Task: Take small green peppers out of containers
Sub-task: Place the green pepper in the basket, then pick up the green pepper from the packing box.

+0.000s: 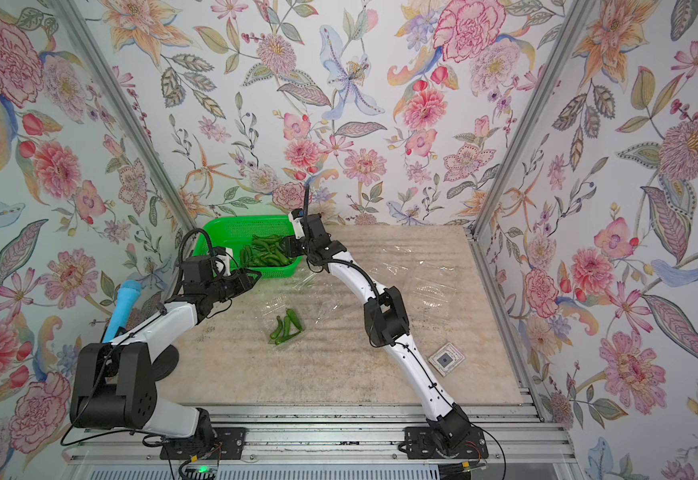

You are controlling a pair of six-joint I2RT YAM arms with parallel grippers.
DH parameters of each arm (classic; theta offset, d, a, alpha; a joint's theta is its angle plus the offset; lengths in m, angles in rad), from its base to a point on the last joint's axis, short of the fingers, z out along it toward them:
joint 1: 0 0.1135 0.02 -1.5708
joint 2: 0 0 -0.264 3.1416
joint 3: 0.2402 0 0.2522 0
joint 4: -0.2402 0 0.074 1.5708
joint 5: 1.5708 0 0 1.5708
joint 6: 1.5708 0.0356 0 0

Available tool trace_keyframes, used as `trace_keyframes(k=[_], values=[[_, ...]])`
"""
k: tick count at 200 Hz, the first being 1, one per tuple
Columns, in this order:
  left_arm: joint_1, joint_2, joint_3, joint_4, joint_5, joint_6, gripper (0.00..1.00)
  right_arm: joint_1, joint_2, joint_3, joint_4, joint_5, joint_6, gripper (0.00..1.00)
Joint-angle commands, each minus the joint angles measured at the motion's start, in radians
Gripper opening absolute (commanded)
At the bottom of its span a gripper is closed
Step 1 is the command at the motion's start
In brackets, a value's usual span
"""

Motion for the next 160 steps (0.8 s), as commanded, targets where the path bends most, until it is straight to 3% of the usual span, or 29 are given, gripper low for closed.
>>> trace_keyframes(k=[1,40,90,119,160], values=[[-0.035,-0.034,0.038,-0.141,-0.032,0.099,0.46,0.004,-0.111,-0.038,0.05,0.005,-0.072,0.56],[-0.165,-0.03,0.054,-0.277,-0.099,0.12,0.46,0.025,-0.376,-0.352,0.066,0.143,-0.175,0.59],[-0.304,-0.043,0.014,-0.314,-0.232,0.082,0.45,0.034,-0.802,-1.014,0.261,0.253,-0.139,0.58],[-0.326,-0.049,-0.025,-0.309,-0.283,0.059,0.43,0.035,-1.008,-1.305,0.336,0.284,-0.076,0.55],[-0.329,-0.046,-0.087,-0.275,-0.297,0.059,0.43,0.052,-1.181,-1.517,0.35,0.322,-0.031,0.54]])
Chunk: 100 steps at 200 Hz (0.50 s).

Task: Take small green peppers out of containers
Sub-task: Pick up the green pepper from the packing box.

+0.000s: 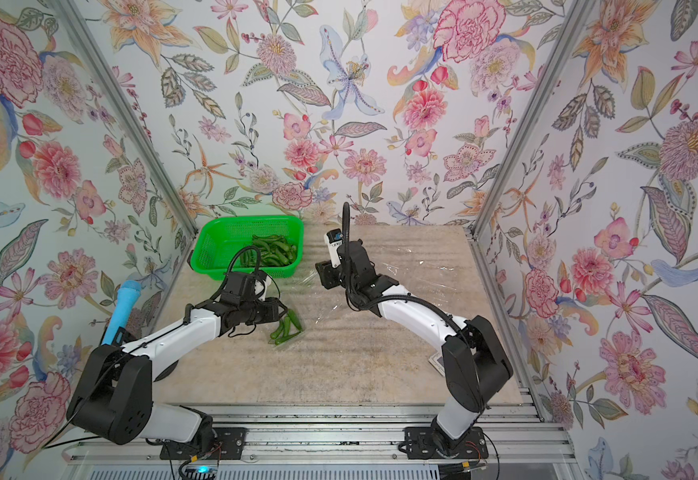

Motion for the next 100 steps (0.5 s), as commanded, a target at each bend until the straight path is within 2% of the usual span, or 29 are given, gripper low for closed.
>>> trace_keyframes(k=[1,25,100], values=[[-0.009,-0.01,-0.037,0.007,-0.036,-0.004,0.43,0.014,-0.083,-0.077,0.047,0.048,0.046,0.54],[-0.01,0.005,-0.064,0.069,-0.004,-0.024,0.43,0.031,-0.131,-0.118,0.028,0.076,0.053,0.53],[-0.02,0.103,-0.043,0.104,0.007,-0.014,0.42,0.054,-0.173,-0.177,0.029,0.11,0.082,0.52]])
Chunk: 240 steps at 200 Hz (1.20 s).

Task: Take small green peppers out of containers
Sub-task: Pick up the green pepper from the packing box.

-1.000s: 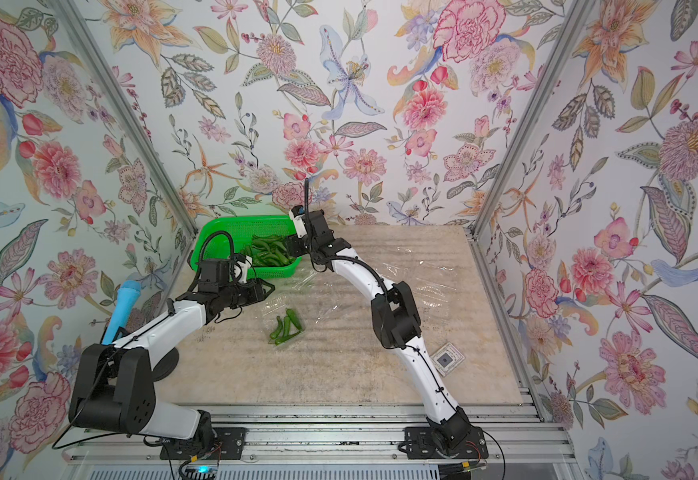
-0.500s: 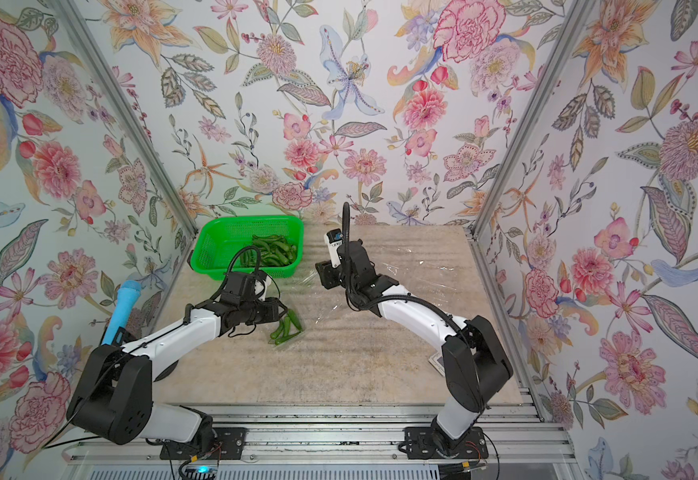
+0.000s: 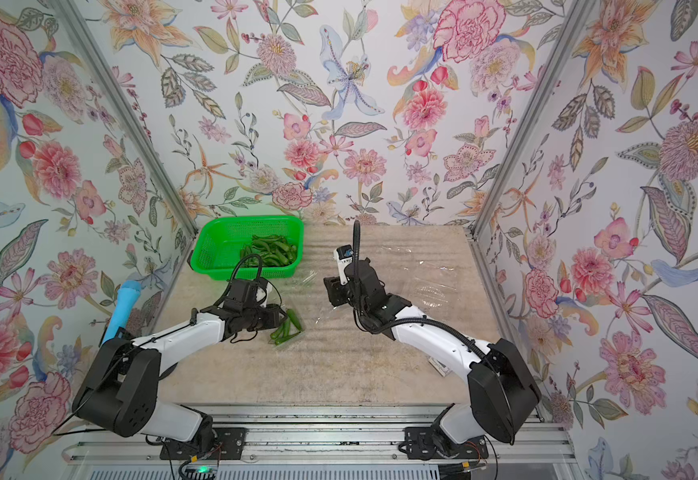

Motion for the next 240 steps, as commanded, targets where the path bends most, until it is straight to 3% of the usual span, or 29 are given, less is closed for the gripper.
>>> trace_keyframes(k=[1,86,130,186,240], values=[[-0.011,0.041,0.011,0.018,0.003,0.0,0.42,0.006,-0.025,-0.029,0.014,0.028,0.027,0.52],[-0.021,0.144,0.04,0.055,0.018,-0.007,0.4,-0.003,-0.011,-0.046,0.014,0.038,0.037,0.51],[-0.022,0.16,0.051,0.051,0.017,-0.006,0.27,-0.013,0.0,-0.045,0.016,0.024,0.036,0.51],[-0.022,0.087,0.079,-0.011,0.001,0.005,0.14,-0.019,0.044,-0.006,0.019,-0.021,0.032,0.51],[-0.003,-0.049,0.171,-0.111,-0.011,0.015,0.14,-0.024,0.136,0.115,0.004,-0.109,-0.002,0.52]])
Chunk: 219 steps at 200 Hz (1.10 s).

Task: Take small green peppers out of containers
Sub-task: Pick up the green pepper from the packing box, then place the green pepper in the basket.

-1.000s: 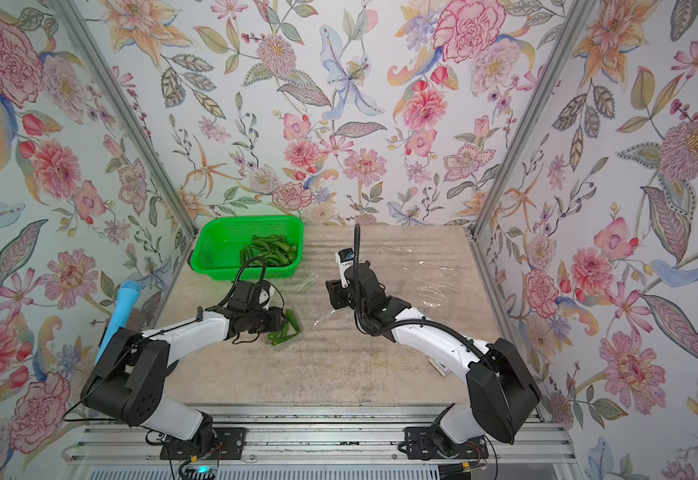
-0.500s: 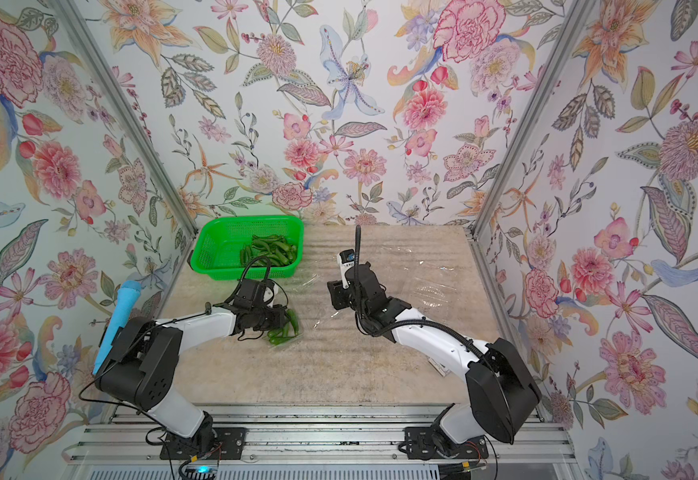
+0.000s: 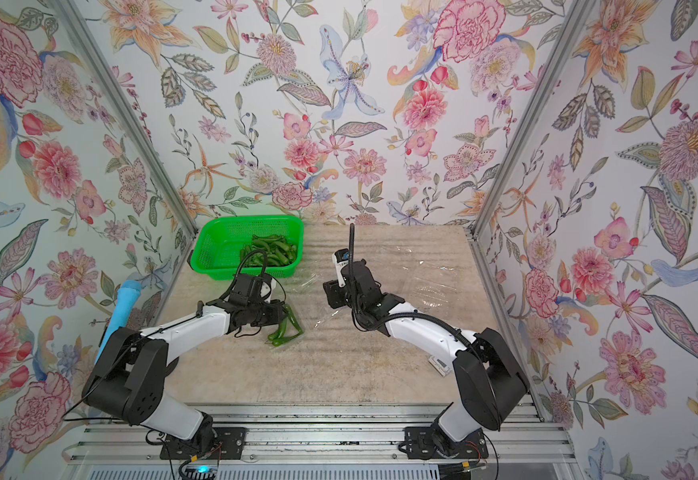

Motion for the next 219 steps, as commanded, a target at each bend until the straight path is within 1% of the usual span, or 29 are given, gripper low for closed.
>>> trace_keyframes(k=[1,18,28,58,62,76,94,109,121,132,164,195,219], values=[[0.009,-0.058,0.075,-0.06,-0.011,0.024,0.14,-0.009,0.036,0.077,0.011,-0.045,-0.017,0.53],[0.042,-0.061,0.132,-0.087,-0.019,0.039,0.16,-0.016,0.076,0.138,0.008,-0.072,-0.031,0.54],[0.069,-0.048,0.169,-0.092,-0.004,0.05,0.17,-0.02,0.11,0.183,0.007,-0.088,-0.042,0.55],[0.156,0.04,0.324,-0.117,0.012,0.094,0.17,-0.036,0.233,0.352,-0.005,-0.133,-0.065,0.55],[0.168,0.082,0.348,-0.122,0.016,0.1,0.17,-0.039,0.252,0.376,-0.008,-0.141,-0.065,0.55],[0.19,0.158,0.432,-0.14,0.025,0.124,0.17,-0.041,0.312,0.45,-0.011,-0.158,-0.068,0.54],[0.195,0.255,0.507,-0.154,0.057,0.147,0.16,-0.046,0.377,0.523,-0.012,-0.172,-0.064,0.54],[0.192,0.303,0.514,-0.137,0.084,0.148,0.15,-0.046,0.416,0.555,-0.014,-0.179,-0.058,0.54],[0.192,0.315,0.499,-0.126,0.077,0.148,0.15,-0.049,0.432,0.567,-0.014,-0.187,-0.055,0.54],[0.197,0.309,0.47,-0.096,0.079,0.143,0.15,-0.052,0.44,0.572,-0.014,-0.208,-0.055,0.54],[0.216,0.262,0.445,-0.03,0.087,0.112,0.15,-0.053,0.452,0.565,0.002,-0.203,-0.048,0.54],[0.221,0.28,0.557,-0.08,0.091,0.13,0.17,-0.054,0.492,0.621,-0.028,-0.239,-0.047,0.54],[0.246,0.332,0.641,-0.12,0.096,0.131,0.16,-0.057,0.499,0.635,-0.032,-0.245,-0.048,0.54]])
